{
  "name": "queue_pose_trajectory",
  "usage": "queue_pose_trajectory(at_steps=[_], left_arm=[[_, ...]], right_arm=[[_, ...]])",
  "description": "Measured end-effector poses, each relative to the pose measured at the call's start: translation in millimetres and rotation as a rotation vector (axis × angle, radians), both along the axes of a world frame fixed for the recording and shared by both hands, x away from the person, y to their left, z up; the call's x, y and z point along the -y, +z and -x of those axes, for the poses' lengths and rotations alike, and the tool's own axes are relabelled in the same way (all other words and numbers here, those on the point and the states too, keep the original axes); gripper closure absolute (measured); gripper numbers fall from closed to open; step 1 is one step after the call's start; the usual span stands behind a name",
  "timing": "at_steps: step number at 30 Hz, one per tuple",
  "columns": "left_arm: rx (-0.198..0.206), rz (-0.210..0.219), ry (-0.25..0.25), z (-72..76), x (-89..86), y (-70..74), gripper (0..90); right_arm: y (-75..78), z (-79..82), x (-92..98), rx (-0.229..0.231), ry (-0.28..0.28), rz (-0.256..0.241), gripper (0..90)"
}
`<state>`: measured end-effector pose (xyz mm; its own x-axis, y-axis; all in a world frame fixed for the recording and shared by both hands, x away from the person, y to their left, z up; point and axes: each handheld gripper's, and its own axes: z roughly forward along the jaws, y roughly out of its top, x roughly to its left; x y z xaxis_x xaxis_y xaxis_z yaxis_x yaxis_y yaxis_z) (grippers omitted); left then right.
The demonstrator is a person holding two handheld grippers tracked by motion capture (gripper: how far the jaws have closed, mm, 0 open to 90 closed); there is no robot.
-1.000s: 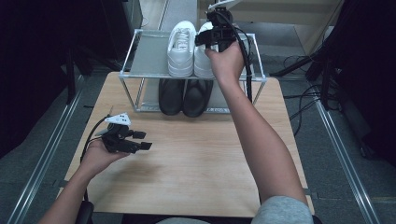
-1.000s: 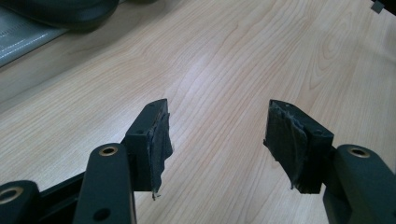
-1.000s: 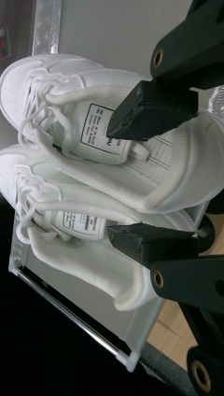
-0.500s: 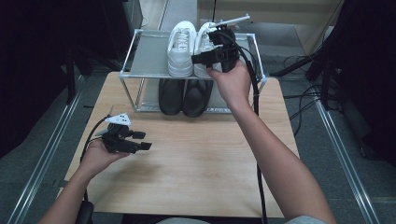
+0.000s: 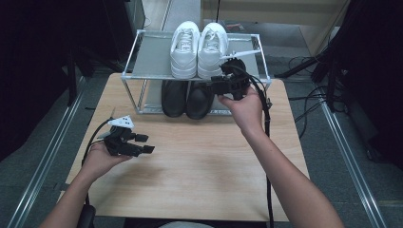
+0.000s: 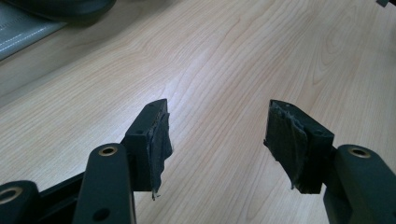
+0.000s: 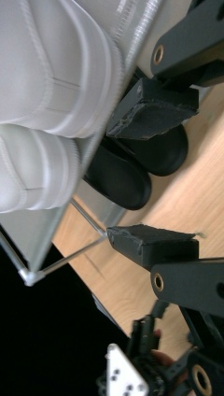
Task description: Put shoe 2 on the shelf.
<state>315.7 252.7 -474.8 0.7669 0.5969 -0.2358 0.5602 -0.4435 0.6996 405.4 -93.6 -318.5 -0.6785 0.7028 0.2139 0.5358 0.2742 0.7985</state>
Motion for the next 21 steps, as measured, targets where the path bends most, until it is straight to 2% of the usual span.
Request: queue_pose_trajectory(at_steps=[4,9,13,16,21], left_arm=[[-0.003,0.002,0.001,0.1,-0.5,-0.3,40.1],[-0.004,-0.006,-0.003,0.0,0.4,-0.7,40.1],[-0.006,-0.008,-0.006,0.2,1.1,-1.0,40.1],[-0.004,-0.004,-0.003,0.2,1.5,-1.0,40.1],[-0.007,-0.006,-0.001,-0.5,2.7,-2.0,40.1]], right_arm=[[-12.8,3.8,5.3,0.017,0.019,0.019,45.6],[-29.2,9.8,10.9,0.003,0.039,-0.005,45.0],[-44.0,15.6,14.3,0.003,0.056,0.003,44.3],[-52.7,21.5,18.0,-0.013,0.07,-0.029,44.3],[-66.4,33.4,25.9,0.012,0.086,-0.025,44.9]])
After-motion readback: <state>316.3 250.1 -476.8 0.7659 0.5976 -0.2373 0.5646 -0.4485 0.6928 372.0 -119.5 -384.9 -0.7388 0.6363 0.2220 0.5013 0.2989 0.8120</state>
